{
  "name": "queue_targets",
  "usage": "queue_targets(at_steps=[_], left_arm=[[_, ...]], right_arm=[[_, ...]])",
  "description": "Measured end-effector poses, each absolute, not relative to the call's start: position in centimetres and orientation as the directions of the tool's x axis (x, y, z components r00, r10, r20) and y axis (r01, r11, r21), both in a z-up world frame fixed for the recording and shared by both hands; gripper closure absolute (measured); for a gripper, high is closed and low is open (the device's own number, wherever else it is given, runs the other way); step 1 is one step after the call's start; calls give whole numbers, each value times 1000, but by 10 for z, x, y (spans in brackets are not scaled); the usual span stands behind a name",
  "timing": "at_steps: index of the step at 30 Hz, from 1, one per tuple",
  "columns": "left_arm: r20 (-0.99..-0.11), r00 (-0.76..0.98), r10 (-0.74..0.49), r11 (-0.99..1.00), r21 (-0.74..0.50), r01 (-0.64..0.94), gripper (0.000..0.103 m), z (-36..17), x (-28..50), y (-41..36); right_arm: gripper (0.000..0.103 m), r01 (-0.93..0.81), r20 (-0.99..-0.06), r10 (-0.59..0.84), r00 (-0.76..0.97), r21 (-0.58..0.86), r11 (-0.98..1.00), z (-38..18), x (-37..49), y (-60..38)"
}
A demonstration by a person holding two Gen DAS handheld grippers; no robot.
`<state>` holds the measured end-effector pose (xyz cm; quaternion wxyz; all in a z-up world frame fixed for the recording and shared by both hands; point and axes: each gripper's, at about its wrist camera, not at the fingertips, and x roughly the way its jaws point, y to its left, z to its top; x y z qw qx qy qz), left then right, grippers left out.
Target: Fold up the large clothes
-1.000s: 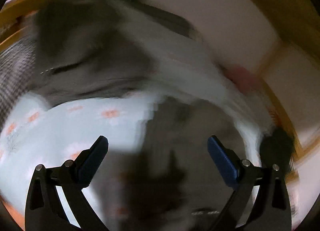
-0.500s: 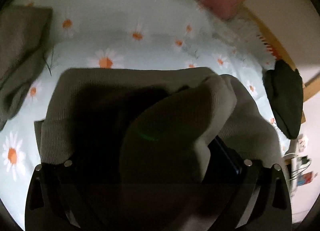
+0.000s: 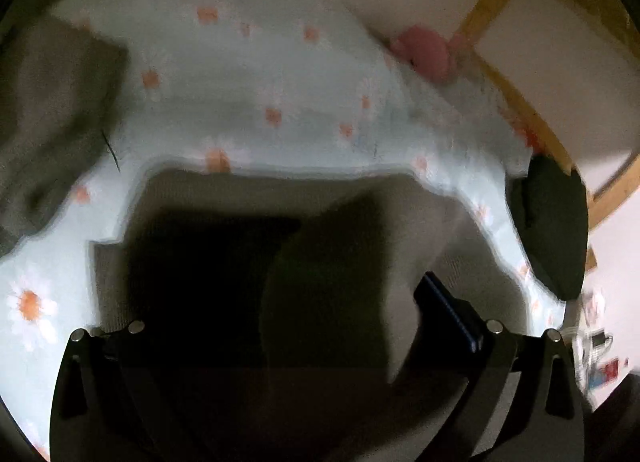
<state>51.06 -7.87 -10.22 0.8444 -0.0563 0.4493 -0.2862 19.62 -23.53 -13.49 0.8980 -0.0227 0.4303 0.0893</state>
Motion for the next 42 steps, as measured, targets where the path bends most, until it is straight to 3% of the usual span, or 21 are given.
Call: queue_targets(at_steps=[4, 6, 7, 11, 18, 23, 28, 32, 35, 38, 42], left_arm=[[-724, 624, -295, 947, -134, 292, 4, -68, 526, -81], [-827, 531, -184, 961, -39, 272, 4, -99, 548, -94], [-897, 424, -128, 952, 9, 307, 4, -138, 560, -105], [-861, 404, -308, 944, -226, 239, 4, -172, 573, -80], [-871, 404, -280, 954, -207, 215, 5, -155, 568, -80], [-746, 573, -339, 940, -253, 227, 6, -89, 478, -57], [-812, 538, -228, 971, -146, 191, 6, -133, 411, -41], [-745, 543, -388, 911, -398, 105, 4, -169, 413, 1], [-754, 521, -400, 908, -403, 114, 4, -172, 422, 0], [-748, 517, -416, 901, -416, 123, 4, -174, 424, -1], [-747, 524, -408, 906, -401, 134, 4, -174, 424, 2]], right_arm=[[3, -182, -768, 143, 624, 35, 983, -136, 194, -239], [3, -182, -771, 144, 620, 36, 983, -137, 197, -239], [3, -181, -773, 143, 618, 37, 983, -136, 198, -239], [3, -183, -779, 126, 614, 15, 983, -133, 194, -234], [3, -191, -786, 153, 598, 46, 981, -133, 193, -241], [3, -189, -789, 160, 593, 57, 980, -132, 190, -245], [3, -186, -777, 161, 609, 58, 981, -133, 185, -245], [3, -192, -767, 142, 626, 25, 981, -132, 181, -238], [3, -172, -749, 143, 647, 40, 984, -127, 176, -239], [3, -202, -737, 250, 628, 156, 967, -115, 168, -257], [3, -168, -631, 530, 567, 541, 824, -113, 158, -327]])
